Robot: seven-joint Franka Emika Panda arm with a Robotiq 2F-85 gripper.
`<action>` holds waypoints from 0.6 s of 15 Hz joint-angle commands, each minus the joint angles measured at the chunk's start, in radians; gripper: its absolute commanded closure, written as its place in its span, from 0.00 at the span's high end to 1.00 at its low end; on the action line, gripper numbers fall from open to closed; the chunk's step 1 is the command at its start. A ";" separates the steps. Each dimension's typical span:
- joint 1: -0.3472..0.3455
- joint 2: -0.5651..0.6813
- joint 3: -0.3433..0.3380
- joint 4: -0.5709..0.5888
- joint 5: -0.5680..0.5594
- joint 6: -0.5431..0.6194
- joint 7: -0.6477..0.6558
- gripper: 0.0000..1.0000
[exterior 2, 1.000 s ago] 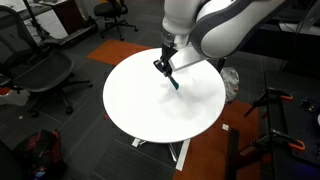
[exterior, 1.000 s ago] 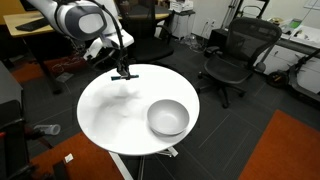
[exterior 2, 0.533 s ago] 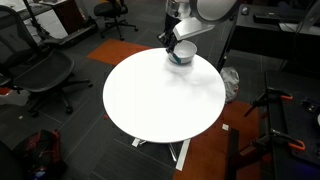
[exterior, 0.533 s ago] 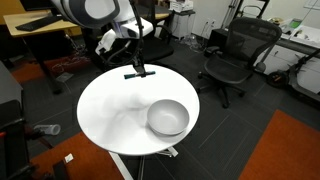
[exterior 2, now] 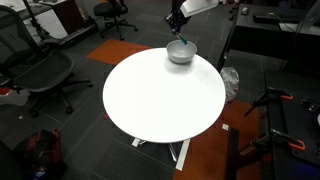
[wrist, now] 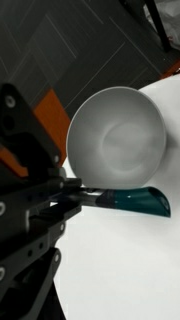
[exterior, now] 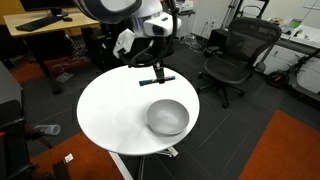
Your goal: Put the marker in the bowl
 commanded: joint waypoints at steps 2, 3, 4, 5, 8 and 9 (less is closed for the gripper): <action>-0.044 0.061 0.000 0.100 0.016 -0.103 -0.049 0.05; -0.053 0.075 0.001 0.114 0.019 -0.108 -0.051 0.05; -0.060 0.092 0.002 0.125 0.023 -0.103 -0.050 0.05; -0.066 0.107 0.002 0.133 0.024 -0.093 -0.050 0.05; -0.085 0.155 0.007 0.159 0.040 -0.070 -0.056 0.05; -0.089 0.169 0.007 0.168 0.046 -0.071 -0.057 0.05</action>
